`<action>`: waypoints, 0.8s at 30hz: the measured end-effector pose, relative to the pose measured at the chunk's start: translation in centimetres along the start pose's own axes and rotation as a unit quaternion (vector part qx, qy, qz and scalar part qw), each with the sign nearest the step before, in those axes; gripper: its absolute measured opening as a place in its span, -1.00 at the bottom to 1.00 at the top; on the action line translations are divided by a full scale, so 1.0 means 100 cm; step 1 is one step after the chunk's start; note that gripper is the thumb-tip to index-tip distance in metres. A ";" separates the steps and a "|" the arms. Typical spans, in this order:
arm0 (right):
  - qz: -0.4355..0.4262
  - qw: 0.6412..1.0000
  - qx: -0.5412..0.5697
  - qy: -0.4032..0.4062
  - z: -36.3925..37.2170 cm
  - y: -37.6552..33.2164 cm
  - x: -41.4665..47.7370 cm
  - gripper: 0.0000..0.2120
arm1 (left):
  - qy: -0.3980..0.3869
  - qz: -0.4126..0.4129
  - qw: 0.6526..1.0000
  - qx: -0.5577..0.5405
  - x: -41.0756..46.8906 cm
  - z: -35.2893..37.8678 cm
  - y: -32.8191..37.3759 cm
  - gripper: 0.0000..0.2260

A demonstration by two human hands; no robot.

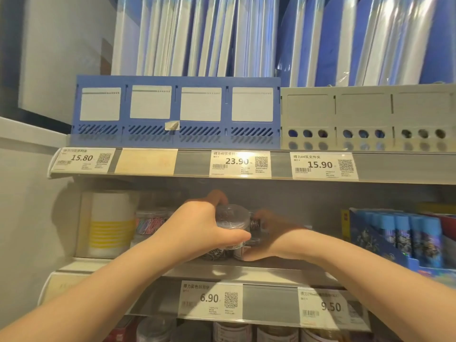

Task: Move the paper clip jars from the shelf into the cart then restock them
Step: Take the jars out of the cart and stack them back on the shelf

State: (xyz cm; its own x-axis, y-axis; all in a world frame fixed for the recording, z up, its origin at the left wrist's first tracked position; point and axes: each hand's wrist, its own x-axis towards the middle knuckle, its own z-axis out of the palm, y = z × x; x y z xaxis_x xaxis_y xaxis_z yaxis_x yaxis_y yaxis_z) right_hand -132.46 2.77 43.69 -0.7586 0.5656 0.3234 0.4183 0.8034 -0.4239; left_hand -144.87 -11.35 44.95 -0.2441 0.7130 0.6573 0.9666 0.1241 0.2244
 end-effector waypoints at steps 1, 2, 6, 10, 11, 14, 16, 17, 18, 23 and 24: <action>-0.020 1.000 0.022 -0.002 -0.005 -0.003 -0.004 -0.24 | -0.002 -0.001 1.000 0.002 0.001 -0.001 0.001 -0.45; -0.039 0.998 0.050 -0.011 -0.009 -0.007 -0.009 -0.26 | -0.004 -0.003 1.000 0.001 0.003 -0.002 0.002 -0.42; -0.096 0.988 0.117 0.007 -0.017 -0.019 -0.020 -0.19 | -0.003 -0.008 1.000 -0.026 0.010 -0.001 0.011 -0.37; -0.105 0.988 0.103 0.057 -0.014 -0.025 -0.019 -0.27 | -0.002 -0.005 0.999 -0.044 0.014 0.003 0.019 -0.39; -0.100 0.986 0.111 0.069 -0.014 -0.025 -0.018 -0.30 | -0.002 -0.006 0.999 -0.047 0.014 0.004 0.019 -0.41; -0.069 0.986 0.112 0.099 -0.015 -0.025 -0.013 -0.31 | 0.027 -0.006 0.997 -0.074 0.016 0.005 0.013 -0.52; -0.038 0.990 0.077 0.109 -0.015 -0.021 -0.007 -0.25 | 0.055 -0.011 0.994 -0.096 0.016 0.003 0.006 -0.53; -0.025 0.992 0.063 0.110 -0.014 -0.019 -0.004 -0.25 | 0.066 -0.016 0.992 -0.105 0.015 0.001 0.003 -0.53; -0.014 0.993 0.053 0.108 -0.012 -0.017 -0.001 -0.24 | 0.075 -0.019 0.990 -0.120 0.014 -0.001 0.000 -0.58; 0.014 0.993 0.069 0.090 0.000 -0.009 0.008 -0.26 | 0.090 -0.020 0.987 -0.131 0.009 -0.004 -0.012 -0.62; 0.016 0.993 0.072 0.089 0.000 -0.008 0.009 -0.28 | 0.096 -0.018 0.986 -0.133 0.009 -0.004 -0.015 -0.62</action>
State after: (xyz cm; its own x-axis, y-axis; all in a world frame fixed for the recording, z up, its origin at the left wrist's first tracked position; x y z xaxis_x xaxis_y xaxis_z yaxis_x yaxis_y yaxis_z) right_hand -133.49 2.62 44.29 -0.6406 0.6244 0.4470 0.3556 0.7571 -0.5480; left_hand -146.57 -11.16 45.49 -0.3124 0.5648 0.7638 0.9087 -0.0566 0.4135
